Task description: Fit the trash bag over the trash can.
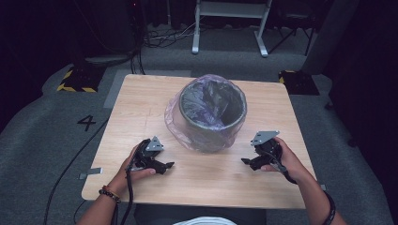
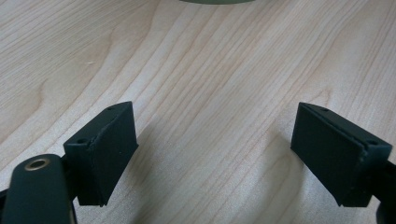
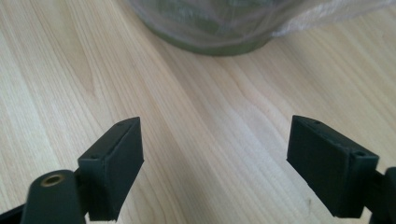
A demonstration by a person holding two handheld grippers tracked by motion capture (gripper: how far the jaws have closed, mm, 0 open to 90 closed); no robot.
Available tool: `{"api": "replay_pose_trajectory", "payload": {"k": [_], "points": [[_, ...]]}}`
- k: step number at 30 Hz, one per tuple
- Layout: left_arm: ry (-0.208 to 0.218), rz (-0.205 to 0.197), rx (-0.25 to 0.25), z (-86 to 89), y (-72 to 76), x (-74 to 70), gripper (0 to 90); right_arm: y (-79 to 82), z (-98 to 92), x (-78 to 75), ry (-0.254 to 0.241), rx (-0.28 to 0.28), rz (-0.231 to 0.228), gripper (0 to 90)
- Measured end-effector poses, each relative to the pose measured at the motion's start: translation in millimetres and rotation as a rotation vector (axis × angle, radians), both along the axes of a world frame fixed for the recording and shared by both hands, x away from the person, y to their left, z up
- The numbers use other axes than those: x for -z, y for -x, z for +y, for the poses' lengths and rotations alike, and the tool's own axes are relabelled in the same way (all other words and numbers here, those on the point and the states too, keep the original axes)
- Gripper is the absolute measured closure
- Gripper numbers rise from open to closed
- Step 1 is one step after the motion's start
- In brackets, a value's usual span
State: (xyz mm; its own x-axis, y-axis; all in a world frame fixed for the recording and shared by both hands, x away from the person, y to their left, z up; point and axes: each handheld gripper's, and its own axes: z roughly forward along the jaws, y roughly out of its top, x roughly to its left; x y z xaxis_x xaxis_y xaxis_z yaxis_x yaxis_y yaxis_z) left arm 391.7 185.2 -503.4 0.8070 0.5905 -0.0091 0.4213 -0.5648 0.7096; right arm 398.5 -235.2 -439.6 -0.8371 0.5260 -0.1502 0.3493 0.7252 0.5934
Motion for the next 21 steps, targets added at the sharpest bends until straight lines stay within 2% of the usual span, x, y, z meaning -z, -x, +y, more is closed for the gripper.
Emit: {"api": "replay_pose_trajectory", "payload": {"k": [3,7,10,14,16,21], "points": [[0.000,0.000,0.000,0.0,0.0,0.0,14.1,2.0,-2.2,5.4,0.004,0.005,-0.002,18.5],[0.000,0.000,0.000,0.0,0.0,0.0,14.1,7.9,-7.3,20.1,0.002,0.010,0.017,18.5],[0.000,0.000,0.000,0.0,0.0,0.0,14.1,9.8,-10.4,25.4,0.012,0.018,0.015,18.5],[0.000,0.000,0.000,0.0,0.0,0.0,14.1,13.7,-16.6,32.0,0.010,0.035,0.035,18.6],[0.000,0.000,0.000,0.0,0.0,0.0,14.1,17.2,-22.8,35.3,-0.014,0.048,0.043,18.7],[0.000,0.000,0.000,0.0,0.0,0.0,14.1,22.1,-30.9,41.1,-0.028,0.052,0.036,18.6]]}}
